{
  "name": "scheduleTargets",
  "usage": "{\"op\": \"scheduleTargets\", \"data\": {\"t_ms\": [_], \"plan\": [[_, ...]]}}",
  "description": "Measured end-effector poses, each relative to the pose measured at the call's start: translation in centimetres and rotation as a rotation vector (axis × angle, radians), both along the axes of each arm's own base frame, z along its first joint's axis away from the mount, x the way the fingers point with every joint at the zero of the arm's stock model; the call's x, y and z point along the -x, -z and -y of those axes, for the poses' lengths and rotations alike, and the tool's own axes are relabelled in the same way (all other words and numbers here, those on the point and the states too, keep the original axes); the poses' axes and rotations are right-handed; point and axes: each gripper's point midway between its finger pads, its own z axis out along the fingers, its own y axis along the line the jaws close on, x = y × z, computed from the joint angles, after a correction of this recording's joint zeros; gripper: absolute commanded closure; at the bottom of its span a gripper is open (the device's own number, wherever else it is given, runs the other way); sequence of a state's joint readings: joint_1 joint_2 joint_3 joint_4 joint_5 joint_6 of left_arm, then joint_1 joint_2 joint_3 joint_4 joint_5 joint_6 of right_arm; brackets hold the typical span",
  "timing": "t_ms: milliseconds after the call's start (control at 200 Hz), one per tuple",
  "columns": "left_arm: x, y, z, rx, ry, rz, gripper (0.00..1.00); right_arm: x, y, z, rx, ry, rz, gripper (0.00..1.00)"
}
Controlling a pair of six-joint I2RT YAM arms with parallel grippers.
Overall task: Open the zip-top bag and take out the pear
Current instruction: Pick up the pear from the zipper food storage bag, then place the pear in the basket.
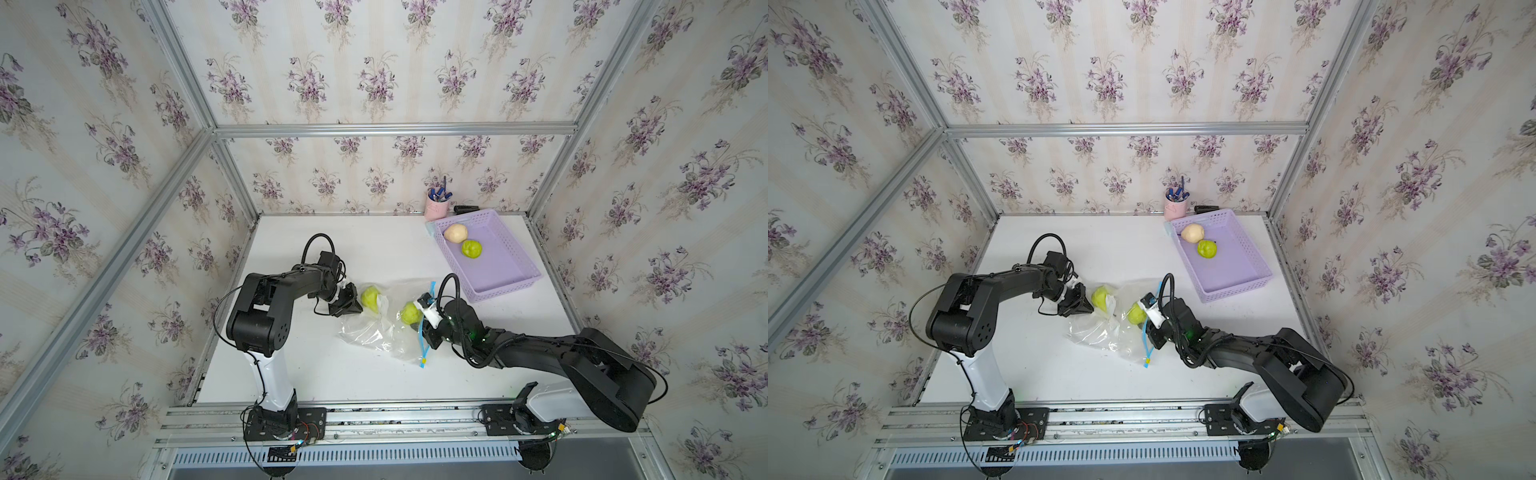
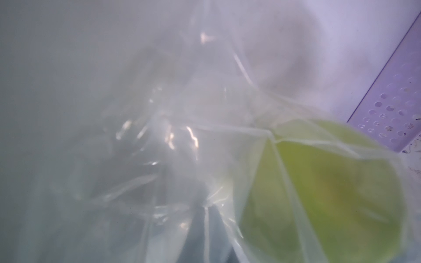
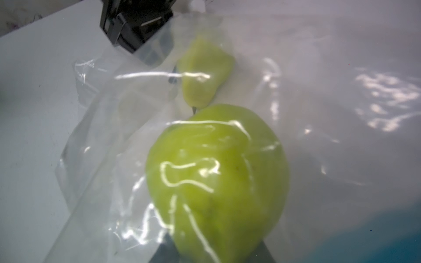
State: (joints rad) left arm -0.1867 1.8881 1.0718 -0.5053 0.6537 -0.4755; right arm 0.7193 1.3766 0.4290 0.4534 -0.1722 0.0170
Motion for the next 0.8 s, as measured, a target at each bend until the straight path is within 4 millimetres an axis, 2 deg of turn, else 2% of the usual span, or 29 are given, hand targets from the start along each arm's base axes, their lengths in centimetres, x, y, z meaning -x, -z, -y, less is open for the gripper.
{"op": "scheduleTargets", "data": {"t_ms": [75, 215, 400, 600, 719, 799], "plan": [[0.1, 0.0, -0.2, -0.015, 0.011, 0.015, 0.89, -1.1, -1.3, 0.4, -0.087, 0.065, -0.052, 0.81], [0.1, -0.1, -0.5, -0.035, 0.018, 0.035, 0.88, -1.2, -2.2, 0.4, -0.224, 0.115, -0.2, 0.82], [-0.3, -0.3, -1.3, -0.091, 0.006, 0.049, 0.87, -1.2, -1.4, 2.8, -0.348, 0.235, -0.412, 0.82], [-0.7, -0.3, -1.5, -0.105, 0.003, 0.053, 0.84, -1.8, -3.4, 5.3, -0.436, 0.325, -0.455, 0.82], [-0.8, -0.4, -1.4, -0.097, 0.009, 0.058, 0.8, -3.6, -5.8, 7.5, -0.423, 0.421, -0.367, 0.82], [-1.0, -0.8, -1.2, -0.085, 0.016, 0.073, 0.79, -6.7, -7.7, 10.6, -0.423, 0.552, -0.289, 0.82]]}}
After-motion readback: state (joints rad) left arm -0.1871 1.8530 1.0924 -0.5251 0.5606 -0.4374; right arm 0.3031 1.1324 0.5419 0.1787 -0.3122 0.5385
